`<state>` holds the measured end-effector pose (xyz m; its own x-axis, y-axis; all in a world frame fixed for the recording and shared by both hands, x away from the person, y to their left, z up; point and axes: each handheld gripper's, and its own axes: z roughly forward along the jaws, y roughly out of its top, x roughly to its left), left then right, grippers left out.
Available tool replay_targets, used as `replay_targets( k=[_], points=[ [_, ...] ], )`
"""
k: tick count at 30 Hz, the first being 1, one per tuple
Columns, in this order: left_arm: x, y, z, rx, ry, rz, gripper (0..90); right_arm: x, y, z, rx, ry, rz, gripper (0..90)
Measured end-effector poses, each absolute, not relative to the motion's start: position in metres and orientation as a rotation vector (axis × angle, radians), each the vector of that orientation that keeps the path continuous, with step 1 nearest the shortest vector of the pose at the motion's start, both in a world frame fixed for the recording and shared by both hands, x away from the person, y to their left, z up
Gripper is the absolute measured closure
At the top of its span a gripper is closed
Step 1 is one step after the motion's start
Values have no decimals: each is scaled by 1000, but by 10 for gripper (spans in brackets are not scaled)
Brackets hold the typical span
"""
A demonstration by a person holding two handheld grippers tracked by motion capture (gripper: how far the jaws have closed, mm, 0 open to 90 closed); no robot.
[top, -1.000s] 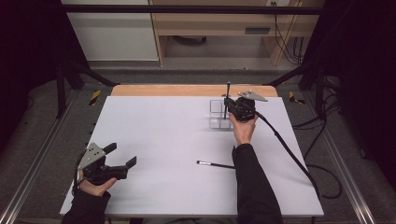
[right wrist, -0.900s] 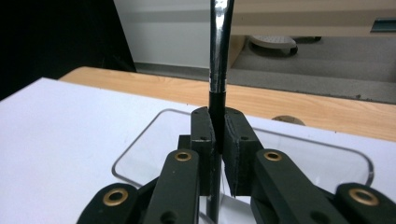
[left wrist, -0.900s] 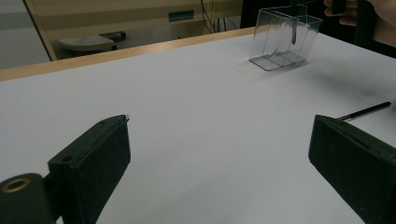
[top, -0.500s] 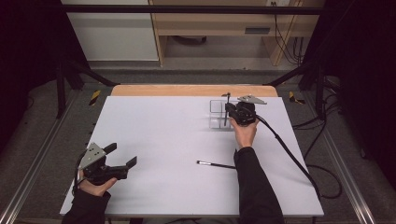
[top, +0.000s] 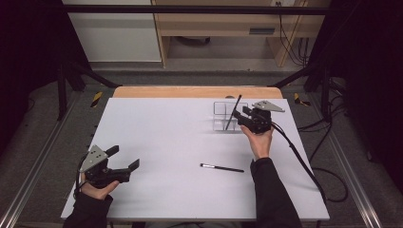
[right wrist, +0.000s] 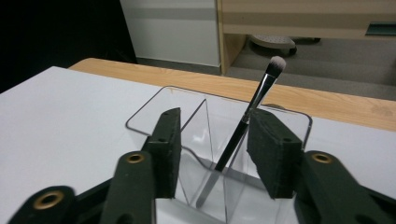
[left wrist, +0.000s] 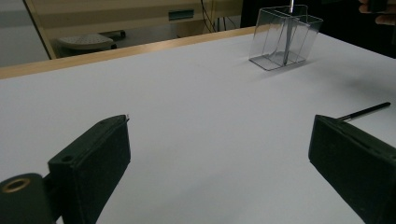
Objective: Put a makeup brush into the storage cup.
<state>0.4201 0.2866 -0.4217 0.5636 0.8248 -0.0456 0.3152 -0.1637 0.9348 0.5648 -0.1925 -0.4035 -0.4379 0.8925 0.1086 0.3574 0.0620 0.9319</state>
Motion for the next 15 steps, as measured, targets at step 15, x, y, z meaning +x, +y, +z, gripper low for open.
replay_targets(
  k=[15],
  points=[
    [420, 287, -422, 1735, 954, 600, 52, 516, -210, -395, 1159, 1896, 1498, 261]
  ],
)
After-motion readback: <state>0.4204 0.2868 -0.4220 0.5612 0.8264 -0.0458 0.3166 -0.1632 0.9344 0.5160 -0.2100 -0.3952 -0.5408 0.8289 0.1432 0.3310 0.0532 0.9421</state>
